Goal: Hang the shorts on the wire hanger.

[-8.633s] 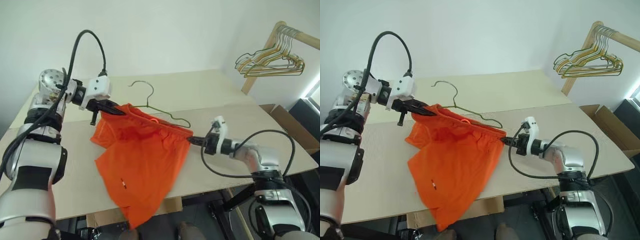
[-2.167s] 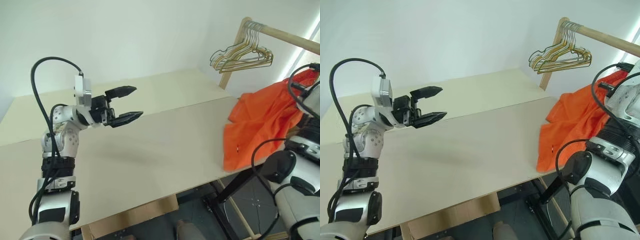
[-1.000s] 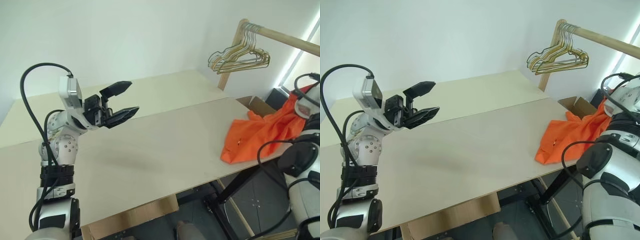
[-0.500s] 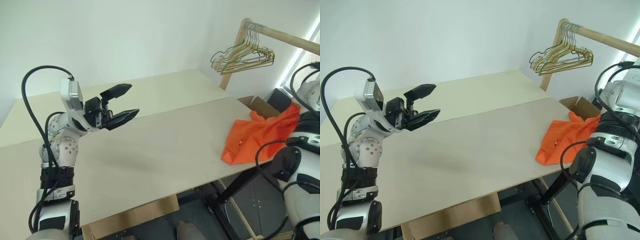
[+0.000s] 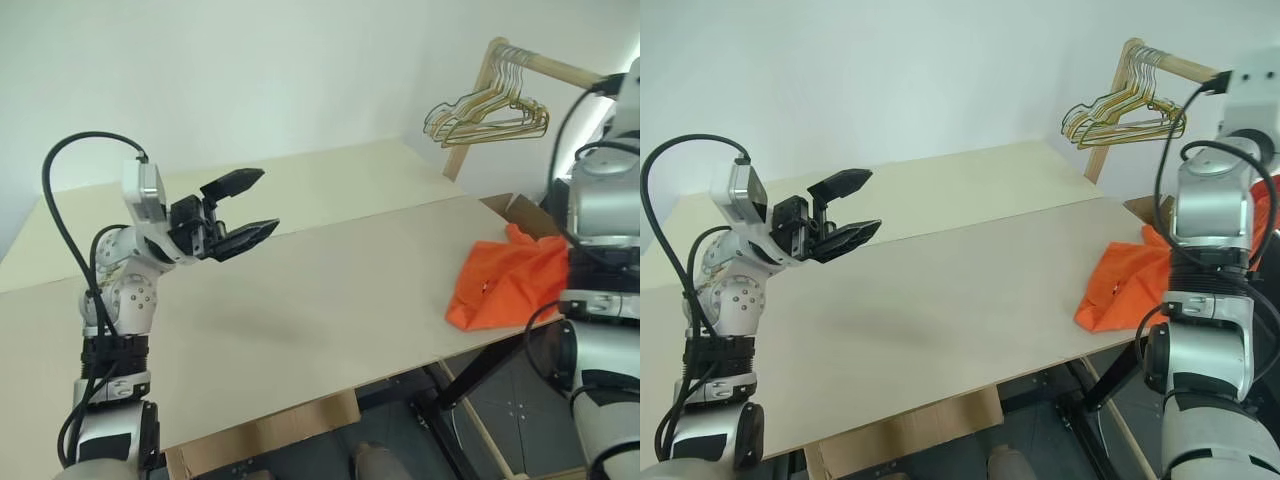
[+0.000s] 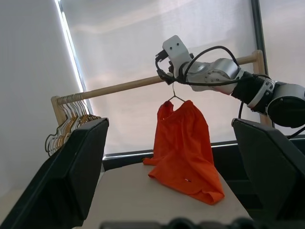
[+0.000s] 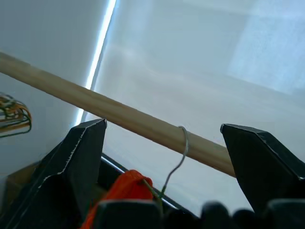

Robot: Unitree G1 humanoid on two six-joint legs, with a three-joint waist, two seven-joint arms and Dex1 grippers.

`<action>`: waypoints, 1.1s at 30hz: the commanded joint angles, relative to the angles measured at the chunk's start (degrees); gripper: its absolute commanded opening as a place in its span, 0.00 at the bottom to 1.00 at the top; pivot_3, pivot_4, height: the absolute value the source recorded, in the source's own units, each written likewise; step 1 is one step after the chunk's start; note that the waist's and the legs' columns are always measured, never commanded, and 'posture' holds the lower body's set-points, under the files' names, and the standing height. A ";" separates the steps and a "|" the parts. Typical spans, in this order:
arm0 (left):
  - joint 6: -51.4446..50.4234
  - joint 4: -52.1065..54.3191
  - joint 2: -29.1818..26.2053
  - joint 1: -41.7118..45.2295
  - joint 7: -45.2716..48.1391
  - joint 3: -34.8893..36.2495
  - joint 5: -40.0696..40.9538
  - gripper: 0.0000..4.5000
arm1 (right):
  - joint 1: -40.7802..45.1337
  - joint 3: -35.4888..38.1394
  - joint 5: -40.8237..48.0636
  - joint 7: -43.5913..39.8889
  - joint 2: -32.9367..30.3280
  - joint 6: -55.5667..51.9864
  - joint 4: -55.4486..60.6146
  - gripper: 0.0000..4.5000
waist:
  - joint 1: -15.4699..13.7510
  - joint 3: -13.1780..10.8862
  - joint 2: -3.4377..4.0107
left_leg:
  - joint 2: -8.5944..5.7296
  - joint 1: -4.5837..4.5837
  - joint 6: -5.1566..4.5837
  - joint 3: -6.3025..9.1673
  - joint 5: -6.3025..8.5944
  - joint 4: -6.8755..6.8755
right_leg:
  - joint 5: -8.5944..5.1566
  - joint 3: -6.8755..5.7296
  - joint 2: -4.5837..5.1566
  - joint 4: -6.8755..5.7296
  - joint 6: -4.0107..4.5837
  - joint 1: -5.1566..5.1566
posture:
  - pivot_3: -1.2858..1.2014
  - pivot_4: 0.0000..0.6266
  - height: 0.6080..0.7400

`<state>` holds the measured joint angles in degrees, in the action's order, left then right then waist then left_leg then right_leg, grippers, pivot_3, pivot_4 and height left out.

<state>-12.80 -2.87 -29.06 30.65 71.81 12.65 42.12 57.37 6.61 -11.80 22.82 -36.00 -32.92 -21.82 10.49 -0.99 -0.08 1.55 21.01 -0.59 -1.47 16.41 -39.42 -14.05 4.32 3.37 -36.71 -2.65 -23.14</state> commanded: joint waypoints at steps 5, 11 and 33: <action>-0.25 6.12 -5.69 -7.75 -3.68 4.51 -0.64 1.00 | -2.61 -7.71 3.46 -19.64 5.20 9.43 10.50 0.99 | -0.89 -0.01 -0.01 | 0.08 -0.06 0.00 0.06 0.00 0.05 | 0.01 -0.05 -0.05 -0.04 0.01 -0.01 | 0.52 0.00 1.00; -4.79 12.93 -9.11 -16.29 -11.26 8.75 0.18 1.00 | -8.96 -11.45 7.91 -35.04 7.56 10.29 16.70 0.99 | -4.92 -0.13 -0.35 | 0.08 -0.01 0.00 0.11 0.00 0.08 | 0.01 -0.19 0.03 -0.01 0.01 -0.06 | 0.56 0.00 1.00; -5.94 24.97 -9.70 -38.34 -20.04 15.10 -1.05 1.00 | -20.49 -16.86 11.69 -66.56 0.82 20.73 16.18 0.99 | -16.22 -0.29 -0.65 | 0.13 0.06 0.01 -0.35 0.00 0.12 | -0.01 -0.52 -0.03 0.07 0.22 -0.14 | 0.62 0.00 1.00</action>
<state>-19.33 20.30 -38.09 -7.87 52.22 27.55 41.52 36.42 -10.82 0.38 -43.62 -34.84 -14.12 -6.62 -5.73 -1.28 -0.73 1.69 21.06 -0.57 -1.82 16.42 -39.30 -14.07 3.80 3.33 -36.64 -2.43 -23.27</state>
